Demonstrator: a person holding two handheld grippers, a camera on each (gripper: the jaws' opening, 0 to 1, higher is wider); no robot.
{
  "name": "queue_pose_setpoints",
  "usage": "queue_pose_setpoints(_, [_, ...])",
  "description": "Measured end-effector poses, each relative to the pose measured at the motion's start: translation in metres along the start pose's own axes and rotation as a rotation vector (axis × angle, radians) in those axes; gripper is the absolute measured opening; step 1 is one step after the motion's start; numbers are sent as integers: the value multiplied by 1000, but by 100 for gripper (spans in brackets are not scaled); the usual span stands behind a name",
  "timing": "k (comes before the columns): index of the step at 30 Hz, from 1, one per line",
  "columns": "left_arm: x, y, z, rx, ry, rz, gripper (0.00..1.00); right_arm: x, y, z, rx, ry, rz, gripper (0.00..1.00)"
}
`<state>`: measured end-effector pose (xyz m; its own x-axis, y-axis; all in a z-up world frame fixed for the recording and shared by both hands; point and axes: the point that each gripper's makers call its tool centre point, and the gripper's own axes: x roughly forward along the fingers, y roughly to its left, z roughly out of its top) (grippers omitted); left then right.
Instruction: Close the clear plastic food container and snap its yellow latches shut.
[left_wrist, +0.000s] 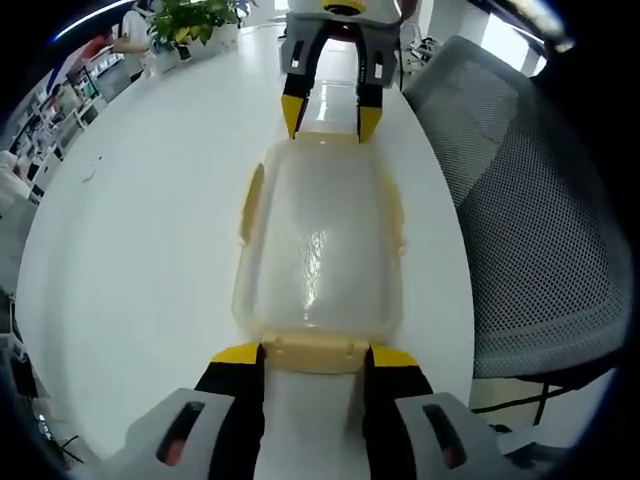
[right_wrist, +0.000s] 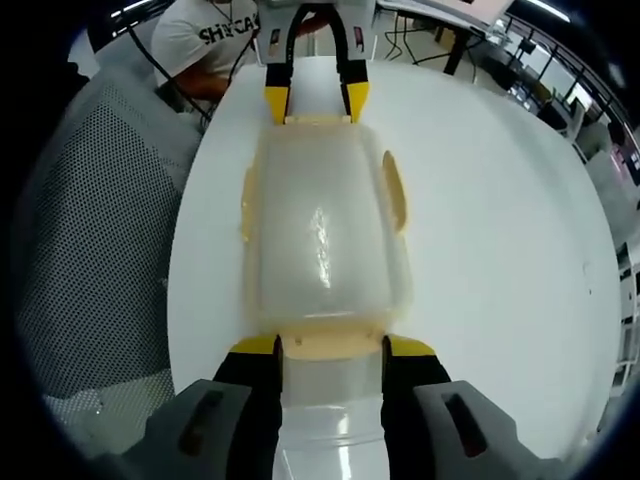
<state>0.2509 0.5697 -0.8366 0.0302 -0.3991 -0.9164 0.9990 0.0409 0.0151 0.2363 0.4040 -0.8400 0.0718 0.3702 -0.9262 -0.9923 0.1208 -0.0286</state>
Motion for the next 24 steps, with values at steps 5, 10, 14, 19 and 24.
queue_pose_setpoints(5, [-7,-5,1,-7,0,-2,33,-4,3,4,-8,-17,11,35])
queue_pose_setpoints(10, [-13,-7,2,-12,3,3,33,-11,5,8,-13,-33,19,35])
queue_pose_setpoints(14, [-19,-9,3,-23,9,5,33,-19,5,12,-23,-46,23,35])
queue_pose_setpoints(19, [-30,-11,9,-30,13,18,33,-28,4,16,-32,-57,37,35])
queue_pose_setpoints(24, [-41,-13,15,-43,14,30,33,-38,3,18,-55,-71,45,35])
